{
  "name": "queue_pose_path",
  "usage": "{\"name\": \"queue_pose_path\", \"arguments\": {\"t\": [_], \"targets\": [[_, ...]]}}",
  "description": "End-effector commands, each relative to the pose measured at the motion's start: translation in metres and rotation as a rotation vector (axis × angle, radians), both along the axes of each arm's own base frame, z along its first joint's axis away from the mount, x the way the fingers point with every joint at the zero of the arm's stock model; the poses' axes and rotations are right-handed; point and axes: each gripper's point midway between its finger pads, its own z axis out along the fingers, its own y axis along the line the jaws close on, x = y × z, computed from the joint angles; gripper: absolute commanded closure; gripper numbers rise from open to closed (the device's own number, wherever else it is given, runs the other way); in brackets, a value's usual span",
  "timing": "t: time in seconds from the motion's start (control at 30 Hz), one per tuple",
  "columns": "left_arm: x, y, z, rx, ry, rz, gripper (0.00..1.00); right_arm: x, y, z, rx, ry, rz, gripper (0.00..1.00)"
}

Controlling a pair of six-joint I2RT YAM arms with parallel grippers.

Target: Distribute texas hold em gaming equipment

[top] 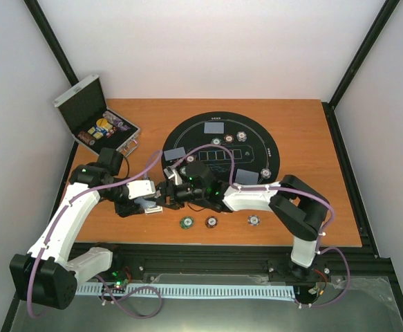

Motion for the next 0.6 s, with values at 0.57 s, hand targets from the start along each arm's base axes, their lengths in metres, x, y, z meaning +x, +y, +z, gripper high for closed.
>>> {"name": "queue_pose_path", "arguments": {"t": [0.57], "targets": [[0.003, -0.003, 0.017, -0.023, -0.049, -0.015, 0.99, 0.012, 0.002, -0.046, -0.031, 0.071, -0.004, 0.44]]}}
